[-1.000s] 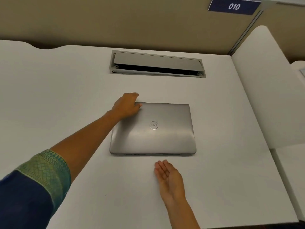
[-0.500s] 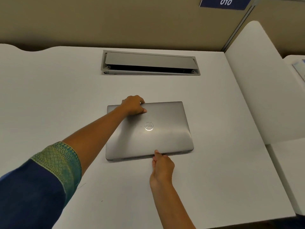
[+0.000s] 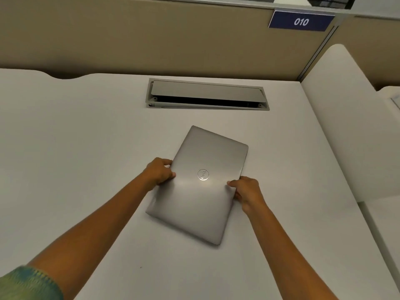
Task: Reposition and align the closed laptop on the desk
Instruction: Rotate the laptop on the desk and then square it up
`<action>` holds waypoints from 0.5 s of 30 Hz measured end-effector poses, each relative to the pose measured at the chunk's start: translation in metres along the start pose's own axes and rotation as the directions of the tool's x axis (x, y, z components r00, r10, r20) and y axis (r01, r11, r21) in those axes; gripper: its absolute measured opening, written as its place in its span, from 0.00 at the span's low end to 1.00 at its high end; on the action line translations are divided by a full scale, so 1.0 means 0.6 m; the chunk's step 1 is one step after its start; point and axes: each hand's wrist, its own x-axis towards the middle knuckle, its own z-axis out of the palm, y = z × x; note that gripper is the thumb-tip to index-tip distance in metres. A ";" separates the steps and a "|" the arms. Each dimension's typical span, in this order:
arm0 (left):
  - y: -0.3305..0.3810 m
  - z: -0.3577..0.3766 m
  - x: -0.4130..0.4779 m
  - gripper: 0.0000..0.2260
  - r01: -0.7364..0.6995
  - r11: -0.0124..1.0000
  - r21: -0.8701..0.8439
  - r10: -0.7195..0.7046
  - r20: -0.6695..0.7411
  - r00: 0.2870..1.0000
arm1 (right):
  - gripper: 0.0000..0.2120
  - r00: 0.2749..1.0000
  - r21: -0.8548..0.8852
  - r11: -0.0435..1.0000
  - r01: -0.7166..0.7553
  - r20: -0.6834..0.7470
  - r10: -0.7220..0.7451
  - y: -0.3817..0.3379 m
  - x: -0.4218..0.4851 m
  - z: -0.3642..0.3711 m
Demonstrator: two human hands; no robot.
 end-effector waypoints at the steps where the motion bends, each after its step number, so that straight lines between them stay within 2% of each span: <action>1: -0.007 0.005 -0.009 0.27 0.014 0.998 -0.057 -0.013 0.005 1.000 | 0.12 1.000 -0.046 0.999 0.006 0.011 -0.006 -0.008 0.008 -0.003; 5: -0.032 0.024 -0.038 0.27 0.055 0.972 -0.228 -0.052 0.019 0.998 | 0.09 0.999 -0.203 0.979 0.034 0.044 -0.025 -0.034 0.026 -0.009; 8: -0.045 0.038 -0.051 0.27 0.073 0.953 -0.295 -0.071 0.018 0.997 | 0.08 0.997 -0.289 0.956 0.055 0.064 -0.039 -0.046 0.036 -0.008; 12: -0.052 0.049 -0.057 0.26 0.056 0.958 -0.281 -0.059 0.000 0.998 | 0.08 0.996 -0.353 0.933 0.074 0.064 -0.055 -0.050 0.046 -0.007; 15: -0.052 0.037 -0.053 0.24 0.034 0.979 -0.199 -0.036 -0.007 0.999 | 0.09 0.995 -0.338 0.937 0.084 0.081 -0.060 -0.052 0.041 -0.012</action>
